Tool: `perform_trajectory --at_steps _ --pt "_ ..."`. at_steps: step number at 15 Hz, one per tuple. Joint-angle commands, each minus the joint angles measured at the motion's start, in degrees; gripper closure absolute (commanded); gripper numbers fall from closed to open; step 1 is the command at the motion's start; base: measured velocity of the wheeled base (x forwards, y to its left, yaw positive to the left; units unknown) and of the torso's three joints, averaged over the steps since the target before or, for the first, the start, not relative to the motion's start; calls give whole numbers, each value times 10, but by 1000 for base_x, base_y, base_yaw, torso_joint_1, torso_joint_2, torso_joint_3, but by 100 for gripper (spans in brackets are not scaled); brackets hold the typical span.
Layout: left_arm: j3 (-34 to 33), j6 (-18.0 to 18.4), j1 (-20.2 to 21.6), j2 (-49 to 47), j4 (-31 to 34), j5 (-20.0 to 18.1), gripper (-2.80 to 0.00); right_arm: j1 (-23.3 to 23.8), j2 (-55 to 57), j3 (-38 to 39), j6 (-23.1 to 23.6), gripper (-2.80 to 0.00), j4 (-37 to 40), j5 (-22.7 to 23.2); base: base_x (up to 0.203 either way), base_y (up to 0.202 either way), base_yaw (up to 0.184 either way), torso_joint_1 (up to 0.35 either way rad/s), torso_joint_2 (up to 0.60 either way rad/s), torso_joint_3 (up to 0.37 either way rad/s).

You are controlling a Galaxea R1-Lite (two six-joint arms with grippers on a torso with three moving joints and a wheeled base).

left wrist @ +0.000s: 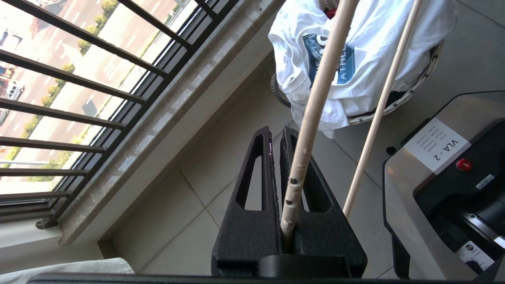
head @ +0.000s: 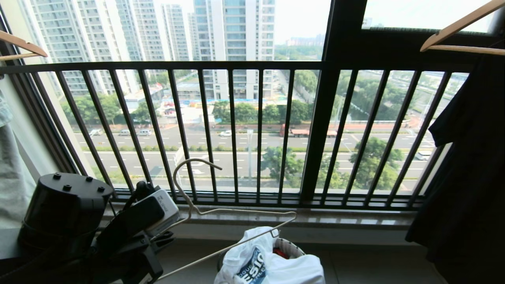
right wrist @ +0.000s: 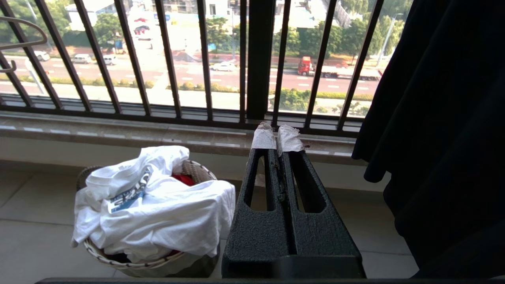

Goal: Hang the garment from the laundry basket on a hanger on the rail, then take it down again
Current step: Pick up clothes from the basket

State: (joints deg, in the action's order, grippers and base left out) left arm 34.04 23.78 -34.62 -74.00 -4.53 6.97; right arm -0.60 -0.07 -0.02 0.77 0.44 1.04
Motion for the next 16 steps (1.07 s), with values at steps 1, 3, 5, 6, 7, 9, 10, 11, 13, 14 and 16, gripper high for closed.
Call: perform_trajectory --at_steps 1,3,5,6,7,9,10,11,13,14,16 --pt "0 1 0 2 0 1 0 0 1 0 0 0 0 0 0 0 0 -201 517 300" --pt "1 1 0 5 0 1 0 0 1 0 0 0 0 0 0 0 0 -194 504 299" --pt "0 2 -4 16 0 0 0 0 1 0 0 0 0 0 0 0 0 -185 492 309" --pt "0 4 -4 17 0 1 0 0 1 0 0 0 0 0 0 0 0 -171 486 314" --pt "0 4 -4 17 0 0 0 0 1 0 0 0 0 0 0 0 0 -175 489 315" --pt "0 5 -4 18 1 -2 0 0 1 0 0 0 0 0 0 0 0 -161 474 312" --pt "0 5 -4 18 0 -2 0 0 1 0 0 0 0 0 0 0 0 -150 476 323" --pt "0 5 -4 18 0 -2 0 0 1 0 0 0 0 0 0 0 0 -135 466 316" --pt "0 5 -4 18 0 -2 0 0 1 0 0 0 0 0 0 0 0 -128 461 332" --pt "0 5 -4 18 0 -2 0 0 1 0 0 0 0 0 0 0 0 -107 458 341" --pt "0 5 -3 19 0 -2 0 0 1 0 0 0 0 0 0 0 0 -93 447 357"
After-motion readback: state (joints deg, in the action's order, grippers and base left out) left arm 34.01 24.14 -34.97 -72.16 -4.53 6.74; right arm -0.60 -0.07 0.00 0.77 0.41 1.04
